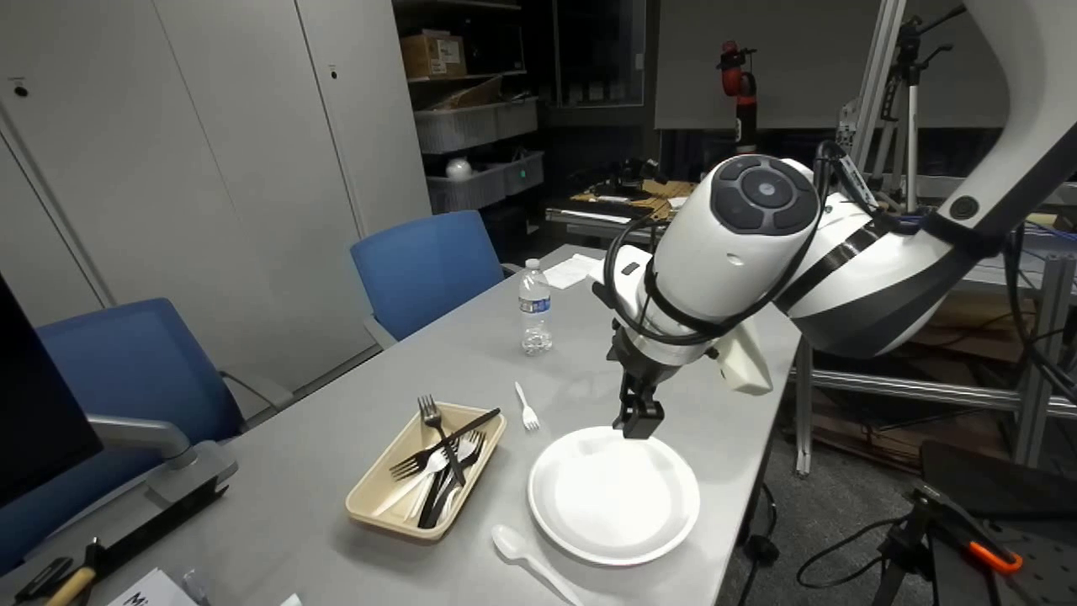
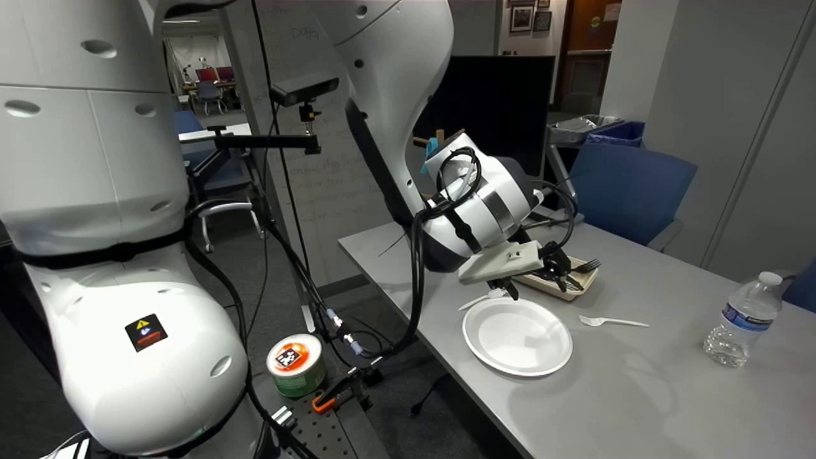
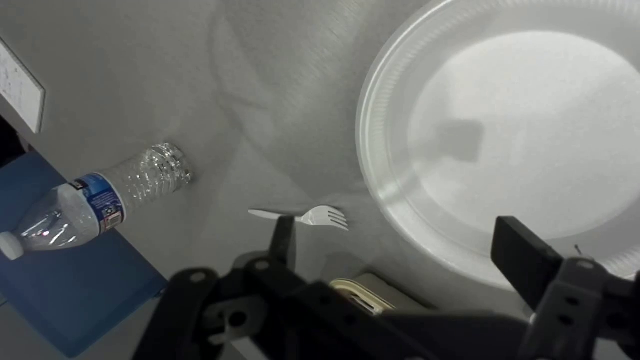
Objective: Pick both black forks on the table and put them on the tray
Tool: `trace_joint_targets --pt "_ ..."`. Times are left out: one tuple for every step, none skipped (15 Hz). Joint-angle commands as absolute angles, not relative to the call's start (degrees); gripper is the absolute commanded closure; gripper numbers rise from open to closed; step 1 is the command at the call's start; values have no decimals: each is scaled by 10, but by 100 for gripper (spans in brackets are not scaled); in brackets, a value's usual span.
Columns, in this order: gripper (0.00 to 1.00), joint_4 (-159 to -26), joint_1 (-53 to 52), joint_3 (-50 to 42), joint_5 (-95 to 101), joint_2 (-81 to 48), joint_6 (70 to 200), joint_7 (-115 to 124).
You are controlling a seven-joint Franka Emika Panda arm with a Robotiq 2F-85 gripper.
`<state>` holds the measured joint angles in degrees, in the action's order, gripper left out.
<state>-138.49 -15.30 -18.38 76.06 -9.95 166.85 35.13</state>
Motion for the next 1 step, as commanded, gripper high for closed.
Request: trace_joint_targets --pt "0 -1385 -153 -184 761 -99 1668 351"
